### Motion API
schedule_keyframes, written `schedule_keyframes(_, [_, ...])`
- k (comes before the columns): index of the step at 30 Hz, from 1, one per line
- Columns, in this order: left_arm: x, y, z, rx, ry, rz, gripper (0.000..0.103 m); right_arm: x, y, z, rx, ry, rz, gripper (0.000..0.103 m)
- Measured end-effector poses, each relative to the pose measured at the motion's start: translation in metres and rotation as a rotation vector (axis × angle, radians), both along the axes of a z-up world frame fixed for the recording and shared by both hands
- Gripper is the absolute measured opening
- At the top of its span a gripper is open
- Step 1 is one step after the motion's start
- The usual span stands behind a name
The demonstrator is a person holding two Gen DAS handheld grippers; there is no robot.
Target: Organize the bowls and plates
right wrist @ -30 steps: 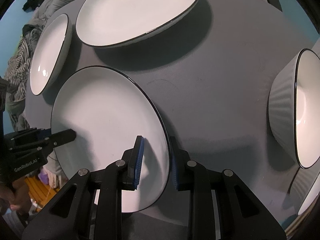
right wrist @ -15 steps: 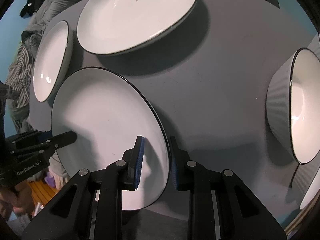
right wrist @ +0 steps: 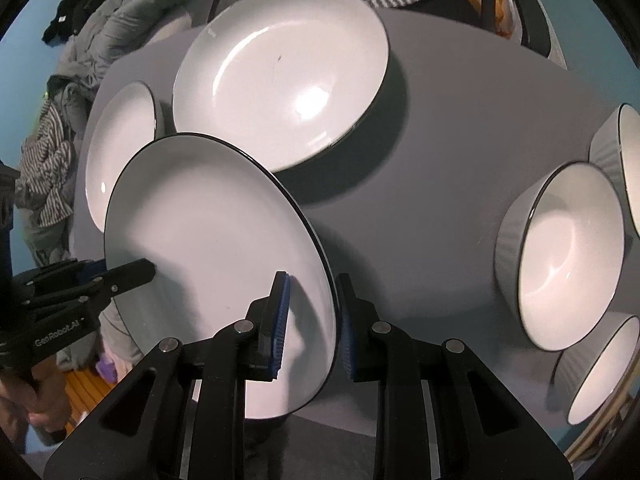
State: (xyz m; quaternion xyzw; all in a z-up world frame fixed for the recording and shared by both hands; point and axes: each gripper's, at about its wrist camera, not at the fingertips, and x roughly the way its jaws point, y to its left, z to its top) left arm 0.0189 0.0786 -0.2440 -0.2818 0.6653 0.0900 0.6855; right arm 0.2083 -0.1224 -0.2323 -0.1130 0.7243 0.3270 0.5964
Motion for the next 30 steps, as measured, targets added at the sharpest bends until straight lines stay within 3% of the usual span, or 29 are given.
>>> schedule_keyframes(16, [0.065, 0.024, 0.017, 0.033, -0.038, 0.017, 0.022, 0.028, 0.021, 0.019, 0.031, -0.03, -0.016, 0.02])
schedule_keyframes(30, [0.102, 0.052, -0.012, 0.069, -0.016, 0.034, 0.023, 0.076, 0.055, 0.009, 0.046, -0.013, 0.0, 0.02])
